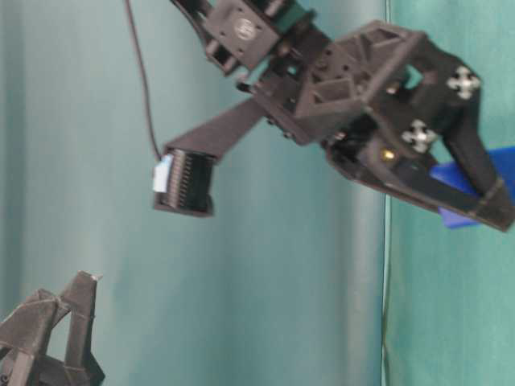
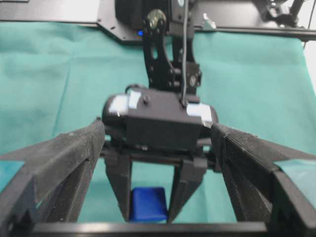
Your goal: Handover the blue block to the right arm after grasping it with the left arm, then place it in the designated position.
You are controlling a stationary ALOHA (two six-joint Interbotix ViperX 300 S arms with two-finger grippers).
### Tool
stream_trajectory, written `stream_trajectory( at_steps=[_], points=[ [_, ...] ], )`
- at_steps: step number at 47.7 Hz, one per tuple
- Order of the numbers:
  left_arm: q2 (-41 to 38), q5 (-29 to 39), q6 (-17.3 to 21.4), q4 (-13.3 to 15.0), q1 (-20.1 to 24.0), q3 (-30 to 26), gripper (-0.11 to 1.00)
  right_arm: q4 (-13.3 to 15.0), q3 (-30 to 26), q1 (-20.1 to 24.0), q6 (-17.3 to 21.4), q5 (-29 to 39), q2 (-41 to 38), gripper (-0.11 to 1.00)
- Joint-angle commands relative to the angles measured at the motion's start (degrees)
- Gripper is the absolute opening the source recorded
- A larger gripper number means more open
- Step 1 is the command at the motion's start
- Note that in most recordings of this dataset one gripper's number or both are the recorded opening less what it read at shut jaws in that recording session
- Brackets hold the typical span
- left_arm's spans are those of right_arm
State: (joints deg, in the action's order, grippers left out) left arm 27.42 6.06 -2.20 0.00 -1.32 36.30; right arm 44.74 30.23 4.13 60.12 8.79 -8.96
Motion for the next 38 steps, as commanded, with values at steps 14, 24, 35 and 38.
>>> stream_trajectory(
  at_steps=[14,24,35,38],
  points=[
    [0.4,-0.3,0.0,0.1,0.1,-1.6,1.00,-1.3,-2.8,-0.8,0.1,-3.1,-3.3,0.59],
    [0.4,-0.3,0.0,0.1,0.1,-1.6,1.00,-1.6,-3.0,-0.8,0.1,-3.5,-3.9,0.59],
    [0.4,-0.3,0.0,0.1,0.1,-1.6,1.00,-1.6,-3.0,-0.9,0.1,-3.8,-3.9,0.59],
    [0.4,-0.3,0.0,0.1,0.1,-1.6,1.00,-1.6,-3.0,-0.9,0.1,-3.8,-3.9,0.59]
  ],
)
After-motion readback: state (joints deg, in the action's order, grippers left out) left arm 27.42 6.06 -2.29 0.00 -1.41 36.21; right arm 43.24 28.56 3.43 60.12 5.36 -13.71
